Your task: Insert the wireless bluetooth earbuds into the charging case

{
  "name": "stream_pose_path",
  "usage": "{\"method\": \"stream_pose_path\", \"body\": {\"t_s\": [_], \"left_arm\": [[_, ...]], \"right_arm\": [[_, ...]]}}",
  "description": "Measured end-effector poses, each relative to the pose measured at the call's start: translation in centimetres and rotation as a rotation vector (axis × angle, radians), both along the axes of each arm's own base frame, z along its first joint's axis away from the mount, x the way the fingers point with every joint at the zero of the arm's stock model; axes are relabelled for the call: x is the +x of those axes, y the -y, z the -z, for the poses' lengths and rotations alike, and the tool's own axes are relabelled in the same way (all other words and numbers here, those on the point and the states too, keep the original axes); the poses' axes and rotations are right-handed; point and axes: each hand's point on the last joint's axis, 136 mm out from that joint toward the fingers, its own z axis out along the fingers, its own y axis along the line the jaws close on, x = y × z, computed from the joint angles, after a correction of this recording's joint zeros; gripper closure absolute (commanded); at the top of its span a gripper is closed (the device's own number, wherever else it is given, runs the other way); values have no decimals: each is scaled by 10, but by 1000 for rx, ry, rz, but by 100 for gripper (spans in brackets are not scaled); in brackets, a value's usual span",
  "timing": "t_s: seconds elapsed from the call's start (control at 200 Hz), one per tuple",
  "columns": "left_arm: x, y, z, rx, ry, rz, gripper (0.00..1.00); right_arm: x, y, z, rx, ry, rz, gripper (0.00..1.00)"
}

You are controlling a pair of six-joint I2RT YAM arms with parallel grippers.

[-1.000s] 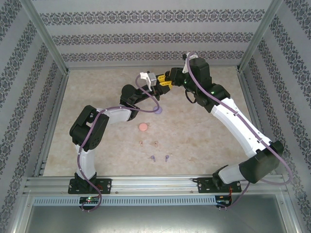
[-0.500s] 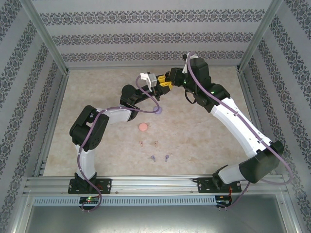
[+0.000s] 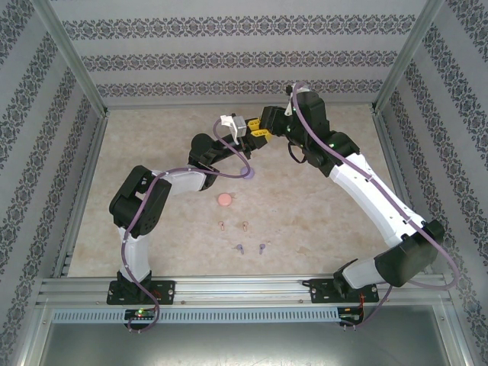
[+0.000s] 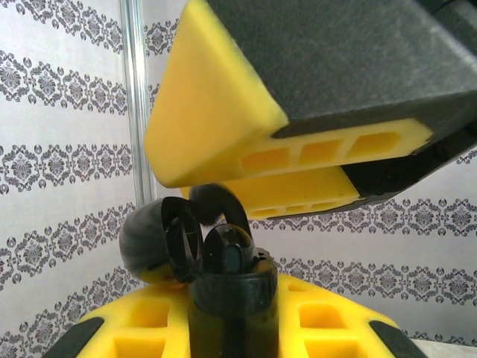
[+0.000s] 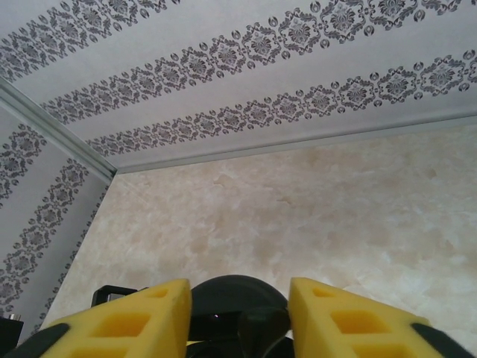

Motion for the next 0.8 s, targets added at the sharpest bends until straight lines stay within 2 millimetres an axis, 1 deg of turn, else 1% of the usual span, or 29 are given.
{"method": "stream_pose_path", "body": {"t_s": [0.21, 0.335, 0.415, 0.51, 0.6, 0.649, 0.704, 0.754, 0.799], "left_arm": [[-1, 1, 0, -1, 1, 2, 100], [-2, 2, -1, -2, 4, 6, 100], [-4, 3, -1, -4, 7, 8, 100], [-3, 3, -1, -4, 7, 8, 100], [-3, 3, -1, -4, 7, 8, 100], [-4, 3, -1, -4, 7, 8, 100], [-4, 3, -1, -4, 7, 8, 100], [-4, 3, -1, -4, 7, 8, 100], [-4, 3, -1, -4, 7, 8, 100]], "right_arm": [[-4, -5, 5, 7, -24, -20, 43], [-6, -5, 8, 8, -42, -29, 33], [-7, -4, 9, 15, -53, -27, 28], [-9, 3, 1, 34, -43, -18, 25], [-16, 21, -18, 59, -2, 7, 24], [-21, 31, -32, 76, 26, 22, 27], [-27, 44, -46, 97, 58, 44, 34], [-31, 55, -55, 114, 78, 63, 45], [-34, 62, -57, 129, 81, 77, 57]]}}
